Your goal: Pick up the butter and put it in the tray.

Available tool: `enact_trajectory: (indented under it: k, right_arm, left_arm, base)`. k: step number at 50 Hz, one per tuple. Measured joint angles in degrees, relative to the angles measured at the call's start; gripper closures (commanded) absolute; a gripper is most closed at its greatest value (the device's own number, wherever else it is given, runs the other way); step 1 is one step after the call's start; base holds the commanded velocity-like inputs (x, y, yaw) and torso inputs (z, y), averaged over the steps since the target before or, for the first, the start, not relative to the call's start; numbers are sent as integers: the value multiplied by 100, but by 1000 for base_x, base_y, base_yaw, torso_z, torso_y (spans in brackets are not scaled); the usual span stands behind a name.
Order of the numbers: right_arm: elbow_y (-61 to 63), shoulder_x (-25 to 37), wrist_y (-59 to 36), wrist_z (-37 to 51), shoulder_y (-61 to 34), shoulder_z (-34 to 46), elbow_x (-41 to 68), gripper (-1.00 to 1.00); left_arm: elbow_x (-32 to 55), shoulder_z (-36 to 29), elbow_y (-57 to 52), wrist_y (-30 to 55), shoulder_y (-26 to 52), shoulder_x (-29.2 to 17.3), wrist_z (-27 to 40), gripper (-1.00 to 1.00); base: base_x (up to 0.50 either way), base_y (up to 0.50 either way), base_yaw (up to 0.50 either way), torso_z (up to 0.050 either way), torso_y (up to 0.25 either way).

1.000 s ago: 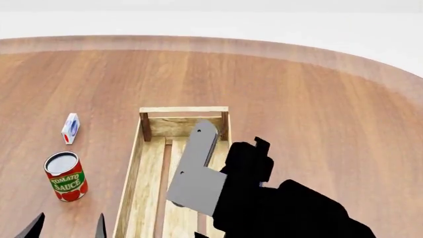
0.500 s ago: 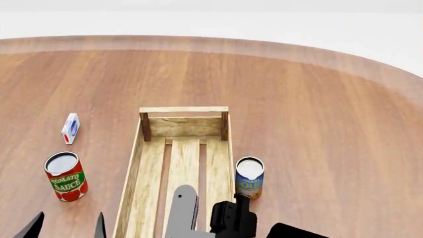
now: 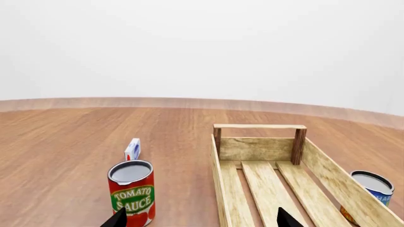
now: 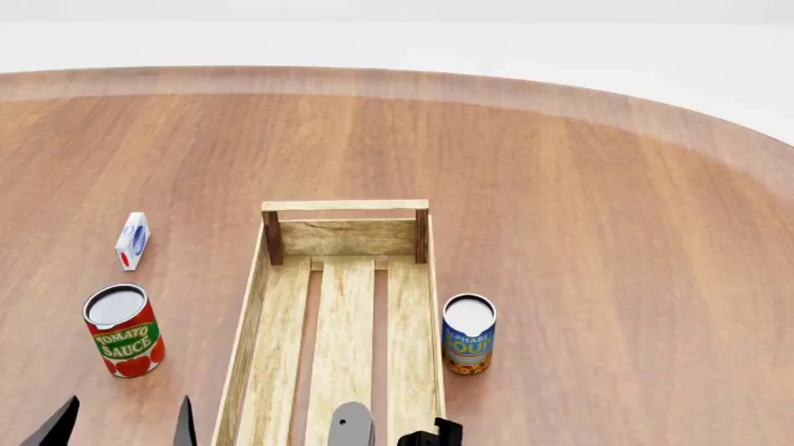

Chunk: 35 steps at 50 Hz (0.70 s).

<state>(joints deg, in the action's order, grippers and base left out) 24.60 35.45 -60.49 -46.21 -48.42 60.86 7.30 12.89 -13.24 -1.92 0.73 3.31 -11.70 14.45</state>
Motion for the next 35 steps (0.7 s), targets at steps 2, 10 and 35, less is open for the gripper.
enact_trajectory:
  k: [2, 10, 35]
  right_arm:
    - [-85, 6, 89, 16, 52, 5, 0, -100]
    - [-361, 44, 381, 86, 252, 17, 6, -100]
    - [-921, 199, 879, 315, 651, -136, 81, -100]
  left_arm:
    - [7, -3, -7, 4, 2, -6, 6, -100]
    - [37, -12, -37, 23, 8, -30, 28, -100]
    - [102, -64, -68, 49, 29, -83, 88, -100]
  base:
    - [0, 0, 0, 0, 0]
    - [0, 0, 0, 0, 0]
    - [0, 0, 0, 0, 0]
